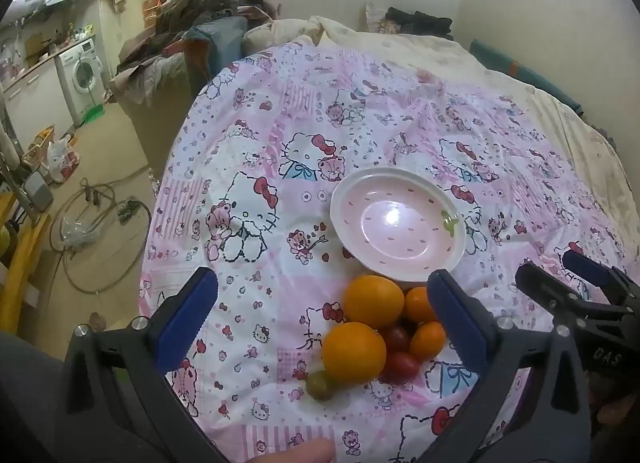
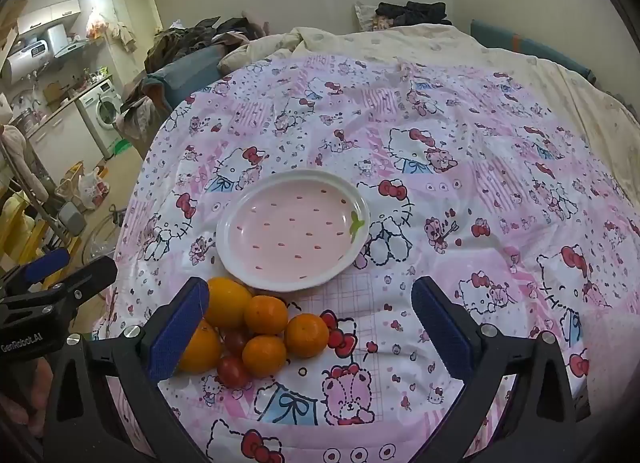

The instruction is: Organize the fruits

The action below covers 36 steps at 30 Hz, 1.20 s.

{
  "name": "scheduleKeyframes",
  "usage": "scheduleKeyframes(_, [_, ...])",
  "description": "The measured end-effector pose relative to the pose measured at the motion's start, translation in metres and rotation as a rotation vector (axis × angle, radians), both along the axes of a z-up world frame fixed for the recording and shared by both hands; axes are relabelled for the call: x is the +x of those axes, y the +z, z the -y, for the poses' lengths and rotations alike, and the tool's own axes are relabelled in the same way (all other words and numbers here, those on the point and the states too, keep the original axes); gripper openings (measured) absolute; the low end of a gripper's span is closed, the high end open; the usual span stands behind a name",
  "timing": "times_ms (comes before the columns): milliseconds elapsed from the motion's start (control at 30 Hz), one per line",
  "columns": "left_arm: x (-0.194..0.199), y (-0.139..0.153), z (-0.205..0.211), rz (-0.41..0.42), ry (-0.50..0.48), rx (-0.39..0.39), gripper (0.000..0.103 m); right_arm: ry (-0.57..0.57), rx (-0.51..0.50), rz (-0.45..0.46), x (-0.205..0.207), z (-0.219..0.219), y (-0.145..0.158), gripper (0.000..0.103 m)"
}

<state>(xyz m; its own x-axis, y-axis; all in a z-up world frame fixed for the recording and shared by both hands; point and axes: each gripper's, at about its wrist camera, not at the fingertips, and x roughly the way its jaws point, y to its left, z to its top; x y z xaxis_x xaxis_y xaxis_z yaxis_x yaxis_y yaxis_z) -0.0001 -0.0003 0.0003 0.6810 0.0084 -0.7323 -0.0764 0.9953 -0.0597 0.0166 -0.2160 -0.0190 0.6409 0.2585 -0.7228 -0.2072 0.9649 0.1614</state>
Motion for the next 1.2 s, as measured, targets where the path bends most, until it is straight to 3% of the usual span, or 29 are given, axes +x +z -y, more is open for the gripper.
scheduleKeyframes(1200, [-0.0036,0.0022,-0.0031,0.003,0.005,-0.014,0.103,0.002,0.009,0.002,0.0021,-0.0030,-0.0006,0.103])
